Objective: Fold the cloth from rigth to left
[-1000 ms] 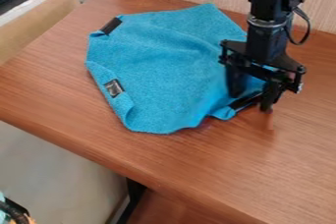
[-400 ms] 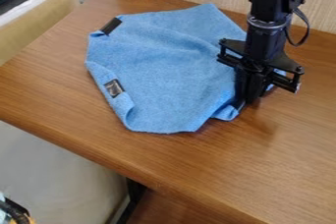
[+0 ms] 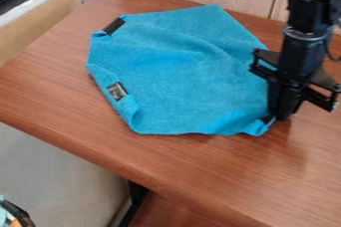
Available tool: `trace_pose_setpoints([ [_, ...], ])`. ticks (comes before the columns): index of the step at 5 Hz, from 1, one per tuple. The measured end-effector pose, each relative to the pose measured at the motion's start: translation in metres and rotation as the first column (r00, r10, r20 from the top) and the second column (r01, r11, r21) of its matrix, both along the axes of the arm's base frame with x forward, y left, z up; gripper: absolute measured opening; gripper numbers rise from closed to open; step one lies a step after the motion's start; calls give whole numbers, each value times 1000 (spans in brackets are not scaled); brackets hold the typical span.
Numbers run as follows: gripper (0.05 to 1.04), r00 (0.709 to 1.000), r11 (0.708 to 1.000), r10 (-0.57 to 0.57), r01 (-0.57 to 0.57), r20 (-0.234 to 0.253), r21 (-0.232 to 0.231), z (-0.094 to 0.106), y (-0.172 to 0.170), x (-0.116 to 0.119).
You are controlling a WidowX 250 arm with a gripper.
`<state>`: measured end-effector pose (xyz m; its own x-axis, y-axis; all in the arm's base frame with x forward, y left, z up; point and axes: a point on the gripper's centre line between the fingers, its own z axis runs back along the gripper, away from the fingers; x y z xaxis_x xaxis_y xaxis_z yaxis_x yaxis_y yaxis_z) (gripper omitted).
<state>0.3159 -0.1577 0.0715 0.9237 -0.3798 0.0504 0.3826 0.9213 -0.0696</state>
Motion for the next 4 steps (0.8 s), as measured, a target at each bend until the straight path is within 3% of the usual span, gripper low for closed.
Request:
trace_pose_setpoints([
  [2, 74, 998, 999, -51, 52, 40, -2, 17, -16, 3],
  [3, 74, 992, 999, 37, -34, 117, -31, 55, 5, 18],
  [4, 74, 972, 982, 187, -181, 143, -51, 75, 54, 34],
])
